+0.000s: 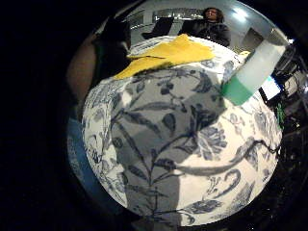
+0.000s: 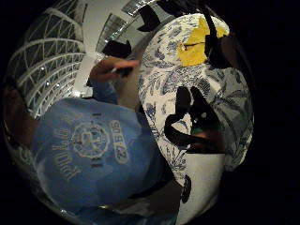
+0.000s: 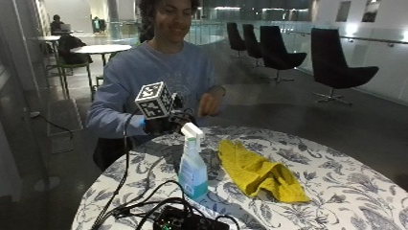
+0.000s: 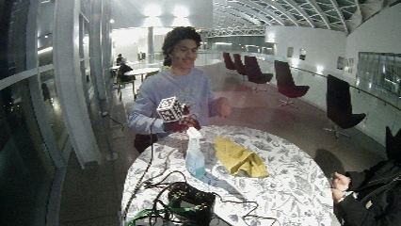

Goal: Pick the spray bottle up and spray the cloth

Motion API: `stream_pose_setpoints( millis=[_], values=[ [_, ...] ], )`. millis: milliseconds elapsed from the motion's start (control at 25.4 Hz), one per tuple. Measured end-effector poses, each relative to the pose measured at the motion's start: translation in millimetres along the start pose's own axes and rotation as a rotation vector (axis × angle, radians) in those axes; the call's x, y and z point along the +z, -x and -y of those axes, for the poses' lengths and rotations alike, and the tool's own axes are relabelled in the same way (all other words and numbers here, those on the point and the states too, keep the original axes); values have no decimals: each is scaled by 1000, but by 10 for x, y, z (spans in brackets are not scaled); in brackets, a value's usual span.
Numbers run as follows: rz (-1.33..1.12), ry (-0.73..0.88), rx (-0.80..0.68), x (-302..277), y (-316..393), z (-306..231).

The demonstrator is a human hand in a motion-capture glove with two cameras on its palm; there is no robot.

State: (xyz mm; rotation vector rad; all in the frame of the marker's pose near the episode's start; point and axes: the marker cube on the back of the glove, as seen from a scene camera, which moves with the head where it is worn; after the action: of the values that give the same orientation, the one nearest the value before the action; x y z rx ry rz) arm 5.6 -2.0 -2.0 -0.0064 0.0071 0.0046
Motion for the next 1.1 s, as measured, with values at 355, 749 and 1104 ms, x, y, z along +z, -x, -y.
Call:
stream_pose_setpoints(
  millis=[355,749,1104],
  values=[
    [-20,12,10,-25,-58,28],
    [14,2,20,-119,-67,-25],
    [211,-16,71,-74,-199,-22]
  ],
)
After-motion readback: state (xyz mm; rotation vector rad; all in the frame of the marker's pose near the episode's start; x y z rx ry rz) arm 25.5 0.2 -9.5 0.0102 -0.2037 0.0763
